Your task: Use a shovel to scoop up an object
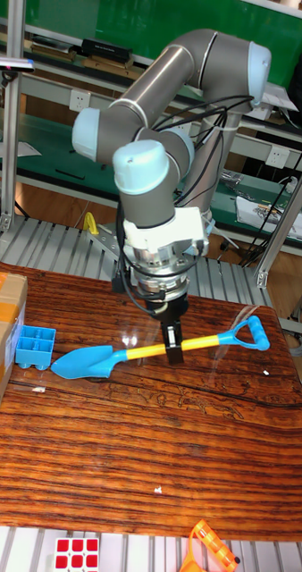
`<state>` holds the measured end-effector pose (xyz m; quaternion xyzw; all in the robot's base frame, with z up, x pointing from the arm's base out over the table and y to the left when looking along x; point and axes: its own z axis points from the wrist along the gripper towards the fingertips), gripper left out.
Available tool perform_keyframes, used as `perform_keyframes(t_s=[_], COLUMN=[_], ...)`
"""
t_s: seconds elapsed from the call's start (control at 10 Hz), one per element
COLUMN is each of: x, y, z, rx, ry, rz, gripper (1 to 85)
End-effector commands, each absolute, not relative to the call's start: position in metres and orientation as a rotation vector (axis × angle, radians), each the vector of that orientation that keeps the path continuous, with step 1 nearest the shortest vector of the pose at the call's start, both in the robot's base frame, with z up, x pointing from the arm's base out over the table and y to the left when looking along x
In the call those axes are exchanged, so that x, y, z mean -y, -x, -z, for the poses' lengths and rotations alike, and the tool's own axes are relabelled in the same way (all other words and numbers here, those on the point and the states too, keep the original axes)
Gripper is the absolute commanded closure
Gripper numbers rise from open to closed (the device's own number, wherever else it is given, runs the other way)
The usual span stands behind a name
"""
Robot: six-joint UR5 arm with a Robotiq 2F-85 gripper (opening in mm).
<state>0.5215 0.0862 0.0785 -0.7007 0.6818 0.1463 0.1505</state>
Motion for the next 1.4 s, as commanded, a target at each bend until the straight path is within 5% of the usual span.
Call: perform_keyframes(t_s=[0.0,1.3], x=[-0.076,-0.033], y=[-0.519,-0.52], z=[-0.08,-0.038], rx=[-1.931,-1.923], ry=[2.011,2.047], rz=[-0.438,-0.457], gripper=[84.7,84.7])
